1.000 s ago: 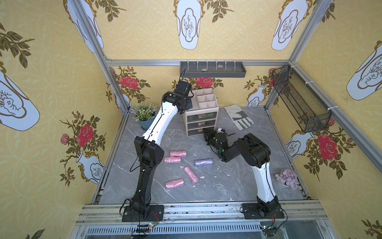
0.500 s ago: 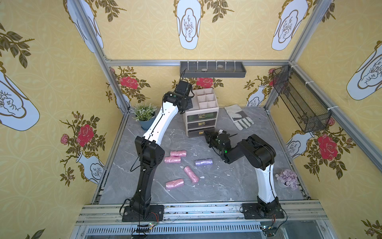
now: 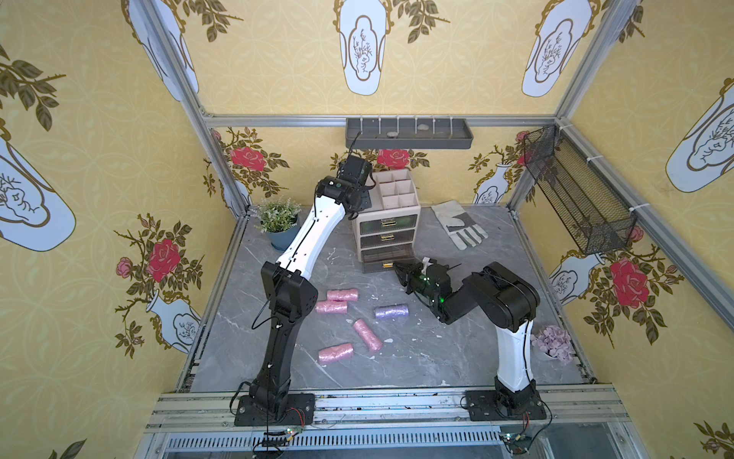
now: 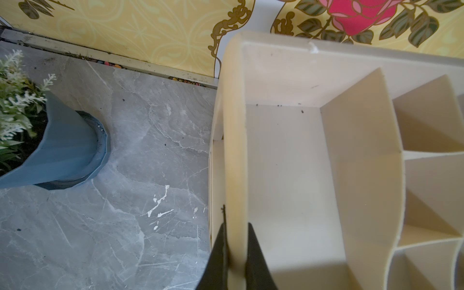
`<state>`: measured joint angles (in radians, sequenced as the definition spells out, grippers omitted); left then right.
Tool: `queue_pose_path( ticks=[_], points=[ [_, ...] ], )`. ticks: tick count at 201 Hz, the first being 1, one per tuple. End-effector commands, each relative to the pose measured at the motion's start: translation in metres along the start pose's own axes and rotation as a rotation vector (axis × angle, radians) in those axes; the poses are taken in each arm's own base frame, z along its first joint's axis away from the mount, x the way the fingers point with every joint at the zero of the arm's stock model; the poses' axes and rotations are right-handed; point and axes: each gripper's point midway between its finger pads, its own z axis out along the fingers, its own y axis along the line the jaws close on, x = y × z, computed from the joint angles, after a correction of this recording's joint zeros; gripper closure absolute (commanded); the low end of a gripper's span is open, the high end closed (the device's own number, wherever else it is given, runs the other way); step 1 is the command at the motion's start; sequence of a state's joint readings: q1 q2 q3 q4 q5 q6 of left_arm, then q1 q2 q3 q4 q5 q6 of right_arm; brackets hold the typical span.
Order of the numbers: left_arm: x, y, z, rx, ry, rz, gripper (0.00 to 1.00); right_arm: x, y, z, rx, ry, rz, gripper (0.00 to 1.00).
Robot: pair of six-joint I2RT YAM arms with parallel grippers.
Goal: Sort the rolls of trash bags by color and place them into the drawer
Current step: Open the drawer in the storage box.
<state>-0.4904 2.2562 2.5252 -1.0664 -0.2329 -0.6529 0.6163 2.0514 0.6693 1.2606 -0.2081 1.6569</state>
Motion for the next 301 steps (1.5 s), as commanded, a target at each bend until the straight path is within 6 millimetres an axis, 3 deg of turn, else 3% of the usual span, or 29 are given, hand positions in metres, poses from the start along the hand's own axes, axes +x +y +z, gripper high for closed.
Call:
queue_pose_path(
  ticks=[1,89,301],
  points=[
    [0.017,0.002,0.012,-0.012,0.063,-0.032,1.0,0.009,-0.007,-0.006,0.025,0.047,0.017,0.96],
    [0.018,0.003,0.013,-0.015,0.068,-0.03,1.0,0.015,-0.012,-0.027,0.059,0.095,-0.007,0.96],
    [0.019,0.0,0.015,-0.007,0.073,-0.03,1.0,0.028,-0.026,-0.049,0.114,0.129,-0.023,0.96]
  ],
)
